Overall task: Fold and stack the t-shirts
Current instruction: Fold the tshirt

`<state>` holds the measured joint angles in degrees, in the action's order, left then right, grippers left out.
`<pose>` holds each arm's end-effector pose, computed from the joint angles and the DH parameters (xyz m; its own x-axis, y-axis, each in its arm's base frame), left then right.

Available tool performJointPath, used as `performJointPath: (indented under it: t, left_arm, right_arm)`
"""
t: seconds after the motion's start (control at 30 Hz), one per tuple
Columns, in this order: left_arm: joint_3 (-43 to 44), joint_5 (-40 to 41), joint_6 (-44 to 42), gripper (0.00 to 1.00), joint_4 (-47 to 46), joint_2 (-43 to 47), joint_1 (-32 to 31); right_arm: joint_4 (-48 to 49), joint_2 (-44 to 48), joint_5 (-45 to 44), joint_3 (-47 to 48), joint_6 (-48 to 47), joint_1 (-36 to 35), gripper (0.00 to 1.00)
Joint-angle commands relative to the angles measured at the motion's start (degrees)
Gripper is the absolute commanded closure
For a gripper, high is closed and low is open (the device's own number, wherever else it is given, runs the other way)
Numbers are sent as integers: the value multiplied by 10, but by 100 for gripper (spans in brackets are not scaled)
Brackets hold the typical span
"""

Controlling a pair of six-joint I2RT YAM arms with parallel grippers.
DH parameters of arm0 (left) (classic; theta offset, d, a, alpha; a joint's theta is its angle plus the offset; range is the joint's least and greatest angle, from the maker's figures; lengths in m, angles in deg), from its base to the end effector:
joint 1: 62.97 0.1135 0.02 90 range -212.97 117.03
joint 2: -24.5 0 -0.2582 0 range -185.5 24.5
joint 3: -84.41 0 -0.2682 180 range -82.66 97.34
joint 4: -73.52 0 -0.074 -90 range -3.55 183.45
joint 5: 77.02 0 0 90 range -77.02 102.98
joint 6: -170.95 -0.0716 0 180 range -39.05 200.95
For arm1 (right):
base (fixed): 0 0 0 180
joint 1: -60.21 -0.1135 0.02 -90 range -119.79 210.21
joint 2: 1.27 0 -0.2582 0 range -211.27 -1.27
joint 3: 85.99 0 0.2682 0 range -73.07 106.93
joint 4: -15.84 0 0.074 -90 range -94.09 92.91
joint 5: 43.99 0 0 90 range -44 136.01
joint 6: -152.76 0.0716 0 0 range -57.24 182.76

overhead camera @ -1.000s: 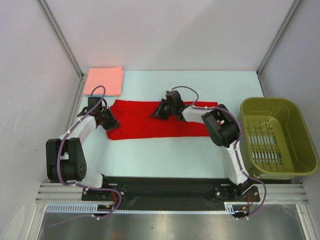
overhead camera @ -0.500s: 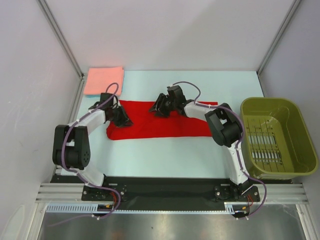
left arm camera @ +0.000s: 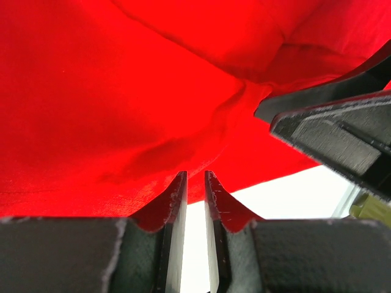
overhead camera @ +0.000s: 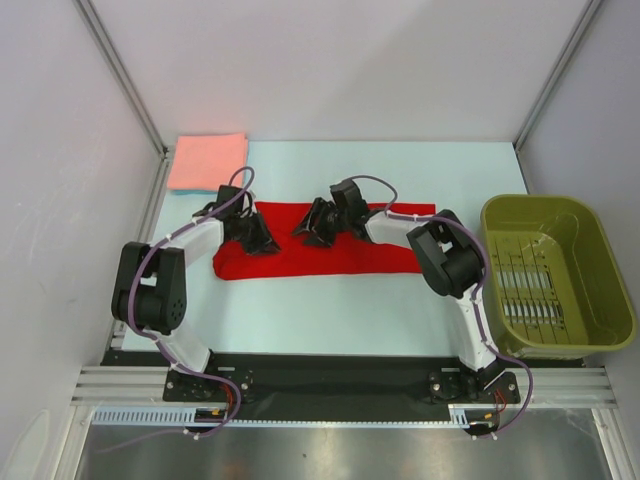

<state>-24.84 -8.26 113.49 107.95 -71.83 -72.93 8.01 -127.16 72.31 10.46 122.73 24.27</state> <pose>0.3508 -0.0879 0.1324 -0.9018 -0.3507 -0.2526 -0.1726 0.8281 -0.5334 0.3983 0.3279 0.1072 -0.9481 0.2713 -0.1660 0.0183 0.5674 0.8232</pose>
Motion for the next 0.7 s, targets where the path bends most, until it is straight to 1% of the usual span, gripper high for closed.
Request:
performJointPath:
  t: [0.0, 0.3, 0.53, 0.67]
  left_arm:
    - [19, -1, 4, 78, -10, -2, 0]
    - [19, -5, 12, 79, -16, -10, -6]
    - [28, 11, 11, 80, 1, 11, -6]
    - [32, 29, 8, 81, 17, 31, -5]
  right_arm:
    - [32, 20, 6, -1, 12, -8, 46]
    - [29, 15, 7, 1, 15, -16, 46]
    - [45, -1, -6, 8, 16, -24, 48]
    - [38, -9, -18, 24, -3, -16, 49]
